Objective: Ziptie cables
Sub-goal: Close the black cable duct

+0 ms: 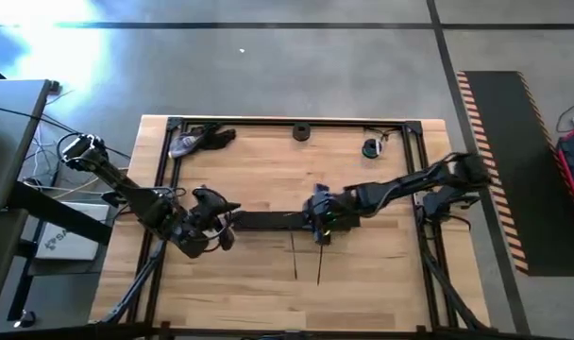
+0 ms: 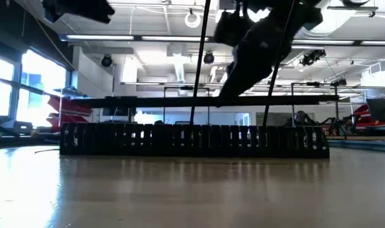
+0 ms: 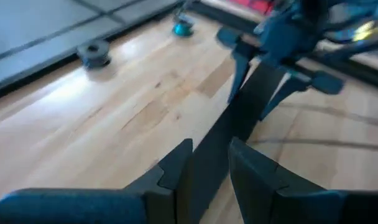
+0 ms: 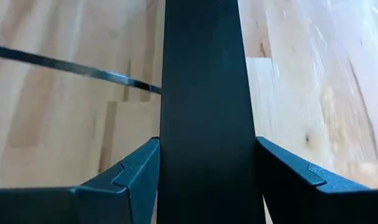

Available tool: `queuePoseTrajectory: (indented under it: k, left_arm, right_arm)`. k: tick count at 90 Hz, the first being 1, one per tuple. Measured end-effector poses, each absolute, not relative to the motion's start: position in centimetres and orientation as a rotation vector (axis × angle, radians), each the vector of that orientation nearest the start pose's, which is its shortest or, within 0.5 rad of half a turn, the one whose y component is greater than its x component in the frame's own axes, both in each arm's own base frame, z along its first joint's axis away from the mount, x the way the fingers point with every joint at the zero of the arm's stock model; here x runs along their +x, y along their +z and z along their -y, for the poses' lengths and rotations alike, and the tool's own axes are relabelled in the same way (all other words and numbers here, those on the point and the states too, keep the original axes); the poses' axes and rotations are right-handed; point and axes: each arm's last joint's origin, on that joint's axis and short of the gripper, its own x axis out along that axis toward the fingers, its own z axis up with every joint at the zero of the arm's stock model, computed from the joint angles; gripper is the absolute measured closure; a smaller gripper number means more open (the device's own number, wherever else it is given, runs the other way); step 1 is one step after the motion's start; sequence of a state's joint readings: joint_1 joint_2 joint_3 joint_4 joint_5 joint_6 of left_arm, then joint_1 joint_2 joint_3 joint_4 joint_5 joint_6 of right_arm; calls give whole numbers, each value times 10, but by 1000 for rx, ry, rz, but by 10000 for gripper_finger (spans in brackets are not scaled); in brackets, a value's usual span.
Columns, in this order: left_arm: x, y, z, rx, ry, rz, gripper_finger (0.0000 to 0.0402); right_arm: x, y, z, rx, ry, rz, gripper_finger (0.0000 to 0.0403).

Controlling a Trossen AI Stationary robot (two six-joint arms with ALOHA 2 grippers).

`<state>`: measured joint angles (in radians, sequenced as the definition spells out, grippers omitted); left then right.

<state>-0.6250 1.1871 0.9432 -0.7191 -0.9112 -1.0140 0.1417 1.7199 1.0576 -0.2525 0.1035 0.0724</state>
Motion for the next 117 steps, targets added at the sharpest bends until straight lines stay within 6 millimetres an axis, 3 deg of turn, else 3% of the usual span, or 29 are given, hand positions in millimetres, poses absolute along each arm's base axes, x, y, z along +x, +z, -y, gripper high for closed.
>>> queuePoseTrajectory:
  k: [17,68,91,117]
  left_arm:
    - [185,255,107,-336,587,-584,317]
    - [181,218,101,-389,618,-614,317]
    - [181,216,101,-392,616,-609,317]
    - [182,216,100,-378,634,-580,316]
  right_arm:
    - [361,174,-48,-43,4,-946,197]
    - [360,176,-45,3,-32,-947,197]
    - [361,179,-54,-30,-51,-917,197]
    - [361,178,-44,-4,-82,-940,197]
